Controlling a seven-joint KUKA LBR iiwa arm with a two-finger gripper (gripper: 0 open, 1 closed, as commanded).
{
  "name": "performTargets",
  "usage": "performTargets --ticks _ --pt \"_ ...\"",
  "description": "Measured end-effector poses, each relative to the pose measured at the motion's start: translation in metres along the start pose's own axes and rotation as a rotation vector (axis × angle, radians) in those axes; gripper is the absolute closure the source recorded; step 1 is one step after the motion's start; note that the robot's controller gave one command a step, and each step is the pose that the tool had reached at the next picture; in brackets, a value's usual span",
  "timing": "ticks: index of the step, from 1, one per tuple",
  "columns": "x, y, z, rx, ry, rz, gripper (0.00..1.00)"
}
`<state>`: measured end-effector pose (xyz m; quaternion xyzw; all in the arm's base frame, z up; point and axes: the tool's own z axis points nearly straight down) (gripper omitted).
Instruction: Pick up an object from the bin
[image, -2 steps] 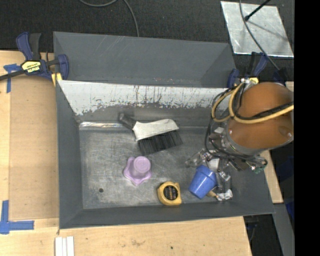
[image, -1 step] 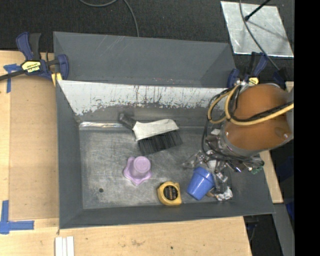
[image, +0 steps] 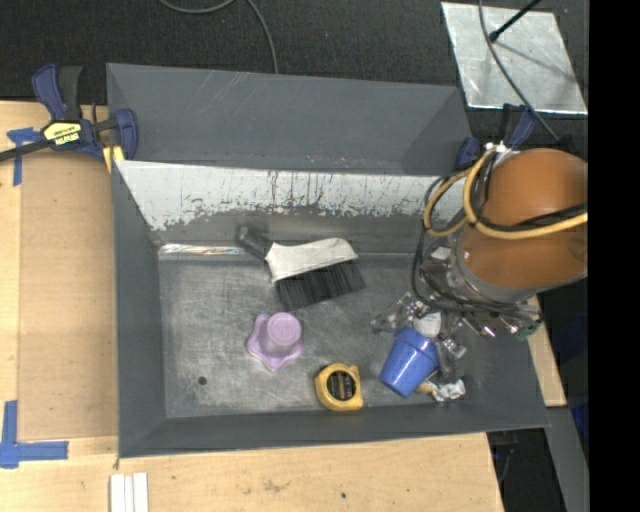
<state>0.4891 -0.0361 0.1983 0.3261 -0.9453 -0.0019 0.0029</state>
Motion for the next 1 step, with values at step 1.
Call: performTargets --ticks 1 --pt "-0.0025 -0.0075 -0.0695 0.004 -0.005 0.003 1.00"
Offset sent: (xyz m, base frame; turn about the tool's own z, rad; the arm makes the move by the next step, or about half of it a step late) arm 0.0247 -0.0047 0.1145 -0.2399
